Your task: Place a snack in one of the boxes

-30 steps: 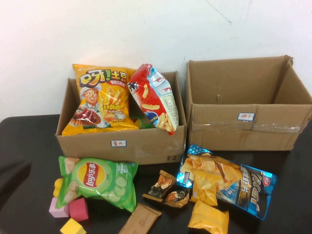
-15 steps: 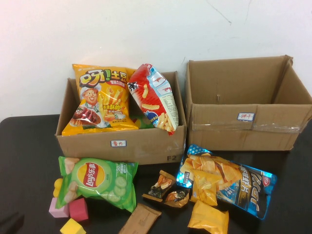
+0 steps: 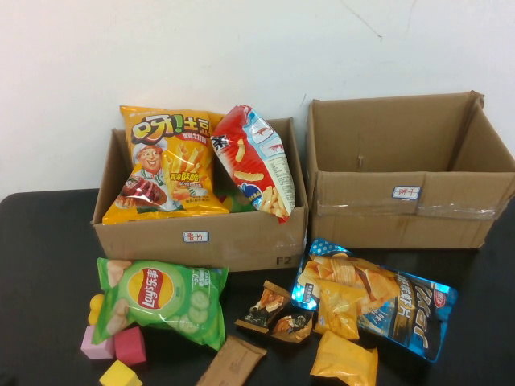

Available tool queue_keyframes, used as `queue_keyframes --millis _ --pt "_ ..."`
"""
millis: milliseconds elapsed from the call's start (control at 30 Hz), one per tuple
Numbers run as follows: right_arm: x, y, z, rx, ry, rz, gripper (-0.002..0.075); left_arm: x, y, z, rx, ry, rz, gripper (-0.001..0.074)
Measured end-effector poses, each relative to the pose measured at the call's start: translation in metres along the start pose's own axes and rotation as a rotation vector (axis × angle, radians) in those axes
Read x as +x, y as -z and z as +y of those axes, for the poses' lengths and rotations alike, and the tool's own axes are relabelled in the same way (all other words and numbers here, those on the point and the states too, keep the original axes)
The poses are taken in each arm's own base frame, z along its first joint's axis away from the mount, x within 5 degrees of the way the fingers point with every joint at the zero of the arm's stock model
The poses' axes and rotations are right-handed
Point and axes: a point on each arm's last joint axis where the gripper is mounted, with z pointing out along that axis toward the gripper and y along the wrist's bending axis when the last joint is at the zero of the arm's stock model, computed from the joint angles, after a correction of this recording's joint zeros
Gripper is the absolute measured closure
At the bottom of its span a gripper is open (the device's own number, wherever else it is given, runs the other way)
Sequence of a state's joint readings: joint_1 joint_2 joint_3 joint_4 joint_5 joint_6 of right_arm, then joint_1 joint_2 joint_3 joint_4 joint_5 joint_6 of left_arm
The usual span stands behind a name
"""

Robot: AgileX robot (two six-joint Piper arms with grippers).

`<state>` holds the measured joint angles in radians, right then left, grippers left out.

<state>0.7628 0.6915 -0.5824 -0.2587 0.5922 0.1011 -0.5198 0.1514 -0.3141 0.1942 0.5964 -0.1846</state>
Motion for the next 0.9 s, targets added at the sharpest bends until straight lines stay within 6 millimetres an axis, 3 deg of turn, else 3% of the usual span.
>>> queue_keyframes --millis 167,300,500,900 --pt "0.001 0.0 0.0 0.0 -0.001 0.002 0.0727 0.014 0.008 0.003 -0.148 0.088 -0.104 0.0736" --pt "0.0 0.0 0.0 -0.002 -0.003 0.0 0.0727 0.038 -0.012 0.005 -0.257 0.057 -0.17 0.0736" --pt "0.0 0.0 0.0 -0.002 -0.004 0.0 0.0727 0.072 -0.03 0.009 -0.312 0.113 -0.103 0.0736" --pt "0.001 0.0 0.0 -0.003 -0.01 0.002 0.0727 0.075 -0.03 0.008 -0.309 0.21 -0.083 0.0736"
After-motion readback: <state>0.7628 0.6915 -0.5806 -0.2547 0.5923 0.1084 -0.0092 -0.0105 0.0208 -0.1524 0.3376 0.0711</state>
